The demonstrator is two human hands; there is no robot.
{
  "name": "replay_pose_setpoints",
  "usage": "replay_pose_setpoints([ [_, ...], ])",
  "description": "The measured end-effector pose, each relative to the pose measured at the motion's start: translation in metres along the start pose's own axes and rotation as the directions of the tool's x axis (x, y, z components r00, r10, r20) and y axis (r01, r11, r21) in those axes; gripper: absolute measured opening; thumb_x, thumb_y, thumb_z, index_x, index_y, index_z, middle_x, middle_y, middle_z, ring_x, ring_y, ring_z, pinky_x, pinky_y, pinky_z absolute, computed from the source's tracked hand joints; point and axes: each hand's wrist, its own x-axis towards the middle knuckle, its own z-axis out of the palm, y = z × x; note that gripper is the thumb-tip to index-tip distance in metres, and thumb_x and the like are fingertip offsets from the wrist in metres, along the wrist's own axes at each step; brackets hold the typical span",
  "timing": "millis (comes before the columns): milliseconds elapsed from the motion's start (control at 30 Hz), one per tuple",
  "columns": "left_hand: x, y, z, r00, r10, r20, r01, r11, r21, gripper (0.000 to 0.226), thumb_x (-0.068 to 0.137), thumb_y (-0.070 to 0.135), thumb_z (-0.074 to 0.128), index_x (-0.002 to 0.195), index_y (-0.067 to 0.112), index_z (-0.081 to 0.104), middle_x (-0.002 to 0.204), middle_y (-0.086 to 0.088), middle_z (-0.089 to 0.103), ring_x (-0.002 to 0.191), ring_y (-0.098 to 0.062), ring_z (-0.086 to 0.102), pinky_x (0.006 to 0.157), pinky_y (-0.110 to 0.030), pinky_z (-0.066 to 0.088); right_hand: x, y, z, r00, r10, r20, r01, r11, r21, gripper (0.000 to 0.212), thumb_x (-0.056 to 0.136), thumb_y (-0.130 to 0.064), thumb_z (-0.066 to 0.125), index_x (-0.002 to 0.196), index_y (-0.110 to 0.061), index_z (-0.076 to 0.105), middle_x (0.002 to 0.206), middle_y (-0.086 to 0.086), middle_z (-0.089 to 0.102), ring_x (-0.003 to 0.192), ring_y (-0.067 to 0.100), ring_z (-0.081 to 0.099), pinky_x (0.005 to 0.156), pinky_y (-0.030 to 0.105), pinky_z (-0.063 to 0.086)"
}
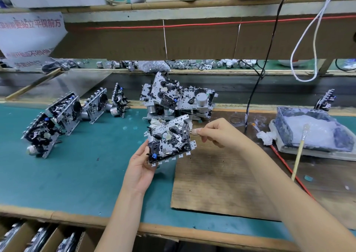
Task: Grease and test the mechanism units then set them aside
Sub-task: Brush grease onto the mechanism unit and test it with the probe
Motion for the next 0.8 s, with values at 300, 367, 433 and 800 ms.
replay_pose_setpoints([
  [300, -0.002, 0.001, 0.001, 1.000, 0.004, -0.003, -0.004, 1.000, 0.006, 0.051, 0.096, 0.001, 0.034, 0.078, 0.017, 0.079, 0.082, 0.000, 0.074, 0.069, -0.010, 0.071, 0.054, -0.021, 0.055, 0.000, -0.004, -0.002, 1.000, -0.010, 0.021, 0.012, 0.995, -0.095, 0.029, 0.086, -0.040, 0.058, 0.072, -0.014, 0.063, 0.060, -0.001, 0.055, 0.054, 0.010, 0.047, 0.052, 0.020, 0.038],
  [367, -0.003, 0.002, 0.002, 1.000, 0.007, 0.001, -0.007, 1.000, 0.011, 0.046, 0.094, 0.002, 0.038, 0.078, 0.017, 0.079, 0.083, 0.000, 0.075, 0.071, -0.010, 0.071, 0.055, -0.021, 0.056, -0.003, -0.009, 0.003, 0.982, -0.135, -0.130, 0.114, 0.980, -0.162, 0.034, 0.085, -0.041, 0.060, 0.108, -0.017, 0.063, 0.098, -0.001, 0.063, 0.085, 0.008, 0.055, 0.075, 0.021, 0.042],
  [433, -0.004, 0.002, 0.004, 1.000, 0.011, 0.017, -0.012, 0.999, 0.033, 0.039, 0.089, 0.006, 0.044, 0.078, 0.020, 0.079, 0.084, 0.000, 0.075, 0.072, -0.010, 0.071, 0.058, -0.022, 0.056, -0.007, -0.021, 0.008, 0.940, -0.312, -0.139, 0.248, 0.903, -0.350, 0.067, 0.080, -0.051, 0.062, 0.135, -0.017, 0.044, 0.127, -0.003, 0.053, 0.113, 0.008, 0.047, 0.098, 0.023, 0.034],
  [800, -0.007, 0.003, 0.007, 0.995, 0.015, 0.096, -0.026, 0.993, 0.114, 0.030, 0.075, 0.012, 0.051, 0.082, 0.020, 0.079, 0.085, -0.001, 0.075, 0.073, -0.013, 0.072, 0.056, -0.023, 0.056, 0.005, -0.048, 0.063, 0.907, -0.311, 0.283, 0.361, 0.232, -0.903, 0.120, 0.070, -0.065, 0.062, 0.147, -0.009, -0.011, 0.124, 0.012, 0.049, 0.117, 0.030, 0.042, 0.107, 0.065, -0.001],
])
